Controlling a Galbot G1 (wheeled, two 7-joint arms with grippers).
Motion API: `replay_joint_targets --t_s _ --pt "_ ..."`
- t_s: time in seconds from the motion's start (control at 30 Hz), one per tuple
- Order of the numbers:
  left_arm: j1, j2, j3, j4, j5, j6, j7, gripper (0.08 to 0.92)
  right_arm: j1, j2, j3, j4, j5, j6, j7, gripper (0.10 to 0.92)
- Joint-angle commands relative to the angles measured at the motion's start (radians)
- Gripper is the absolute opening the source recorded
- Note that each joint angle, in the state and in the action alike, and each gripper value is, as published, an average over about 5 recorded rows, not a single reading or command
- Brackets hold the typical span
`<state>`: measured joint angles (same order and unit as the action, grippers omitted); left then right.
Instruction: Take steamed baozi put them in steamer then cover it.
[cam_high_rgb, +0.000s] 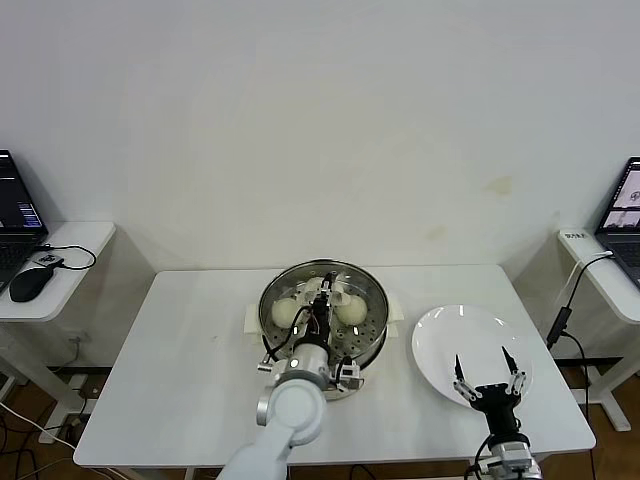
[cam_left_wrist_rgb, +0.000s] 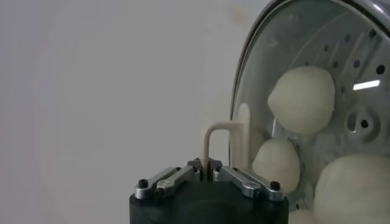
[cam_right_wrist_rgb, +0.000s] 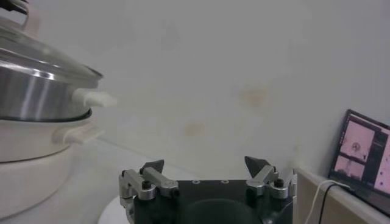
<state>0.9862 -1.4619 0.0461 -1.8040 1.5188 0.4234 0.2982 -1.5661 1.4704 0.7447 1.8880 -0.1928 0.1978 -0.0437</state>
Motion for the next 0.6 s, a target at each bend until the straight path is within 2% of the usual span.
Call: replay_joint_targets --t_s 0.03,0.2,0.4,0.5,0.6 --pt "0.053 0.037 -0.002 -0.108 -0.028 -0.001 0.0 0.363 -0.003 0.001 -0.004 0.004 -0.003 -0.001 -0.001 0.823" --pt "0.143 0.112 -0.03 -0.254 -0.083 -0.012 -0.012 0.51 -0.01 0.001 -0.003 0.007 -0.006 0.001 0.0 0.823" --pt "0.335 0.212 -0.152 -0.495 -0.299 -0.051 -0.071 0.684 -0.015 0.0 -0.005 0.009 -0.004 0.002 -0.002 0.823" --pt "0.464 0.257 -0.236 -0.579 -0.503 -0.067 -0.144 0.764 -0.016 -0.001 -0.013 0.011 0.007 0.0 -0.004 0.823" --pt "0.575 0.29 -0.345 -0.609 -0.807 -0.132 -0.288 0.812 -0.021 -0.006 -0.024 0.01 0.021 -0.001 -0.005 0.823"
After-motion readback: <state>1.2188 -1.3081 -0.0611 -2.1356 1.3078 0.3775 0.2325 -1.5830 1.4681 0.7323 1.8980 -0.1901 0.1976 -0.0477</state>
